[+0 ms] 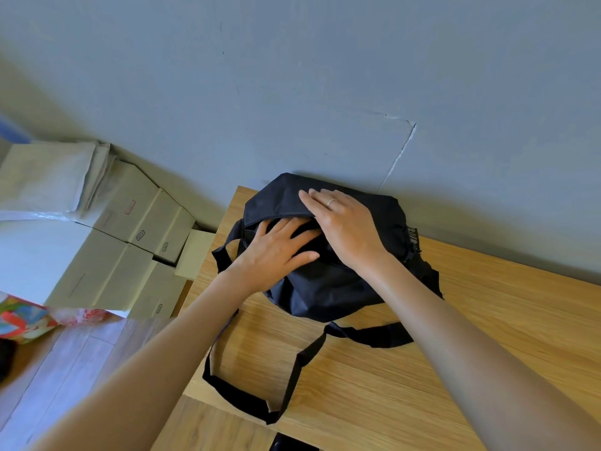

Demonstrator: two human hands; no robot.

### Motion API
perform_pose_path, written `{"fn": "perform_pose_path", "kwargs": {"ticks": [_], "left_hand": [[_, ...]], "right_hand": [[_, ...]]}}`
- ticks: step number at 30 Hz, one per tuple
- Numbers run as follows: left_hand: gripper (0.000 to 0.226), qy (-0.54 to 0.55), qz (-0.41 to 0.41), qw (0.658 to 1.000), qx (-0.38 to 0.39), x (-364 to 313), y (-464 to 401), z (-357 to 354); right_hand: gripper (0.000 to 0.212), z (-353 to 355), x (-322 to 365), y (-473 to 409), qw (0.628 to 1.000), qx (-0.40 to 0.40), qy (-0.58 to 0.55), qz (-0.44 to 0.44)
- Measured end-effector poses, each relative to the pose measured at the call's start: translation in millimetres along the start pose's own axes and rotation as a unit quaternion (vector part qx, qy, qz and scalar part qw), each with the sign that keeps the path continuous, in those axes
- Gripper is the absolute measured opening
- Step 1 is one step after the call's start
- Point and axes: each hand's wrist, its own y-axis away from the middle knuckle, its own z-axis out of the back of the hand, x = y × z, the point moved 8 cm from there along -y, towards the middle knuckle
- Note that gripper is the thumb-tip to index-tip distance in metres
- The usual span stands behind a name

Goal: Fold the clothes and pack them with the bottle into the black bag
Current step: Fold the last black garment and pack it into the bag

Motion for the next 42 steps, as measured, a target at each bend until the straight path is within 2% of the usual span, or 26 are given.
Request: {"fn": "perform_pose_path", "kwargs": {"ticks": [4,6,7,9,12,16,20,24,30,35,38,42], "left_hand": [[0.081,0.038,0.049,0.998,0.018,3.9,-10.4,7.9],[0.082,-0.017,0.014,0.999,0.036,-3.1,-9.5,5.1],[0.074,-0.053,-0.008,0.998,0.037,-5.9,-7.3,1.8],[0.062,-0.086,-0.025,0.995,0.041,-5.3,0.6,-7.2],[0.058,-0.126,-0.05,0.989,0.051,-1.7,12.9,-18.7],[0.057,-0.173,-0.068,0.981,0.047,2.5,25.7,-20.7],[0.057,-0.189,-0.08,0.977,0.05,4.3,37.4,-23.2],[0.054,-0.189,-0.074,0.977,0.063,12.3,46.2,-21.5],[0.059,-0.174,-0.065,0.982,0.035,0.1,37.4,-12.1],[0.038,-0.153,-0.054,0.987,0.004,-8.4,24.3,-6.9],[0.023,-0.137,-0.081,0.987,-0.015,-9.9,26.8,-1.6],[0.019,-0.113,-0.125,0.985,-0.03,0.5,40.1,6.5]], "right_hand": [[0.053,11.9,14.1,11.1,1.0,-0.005,0.008,0.012],[0.05,21.0,29.2,23.5,0.999,-0.016,0.01,0.044],[0.046,22.2,37.3,31.3,0.998,-0.013,0.012,0.064],[0.043,15.2,45.2,48.4,0.996,0.017,0.02,0.088],[0.041,-0.9,30.7,69.0,0.994,0.079,0.04,0.063],[0.055,-11.0,11.1,82.0,0.979,0.183,0.078,0.035],[0.06,-10.2,4.3,92.3,0.973,0.216,0.077,0.032],[0.058,-3.3,-3.3,102.6,0.975,0.207,0.073,0.02],[0.038,-0.4,-1.4,97.5,0.982,0.184,0.041,0.022],[0.034,-0.3,1.0,95.9,0.984,0.174,0.035,0.025],[0.034,2.7,-1.6,96.3,0.984,0.174,0.026,0.029],[0.036,5.2,-4.5,95.1,0.981,0.191,0.011,0.032]]}}
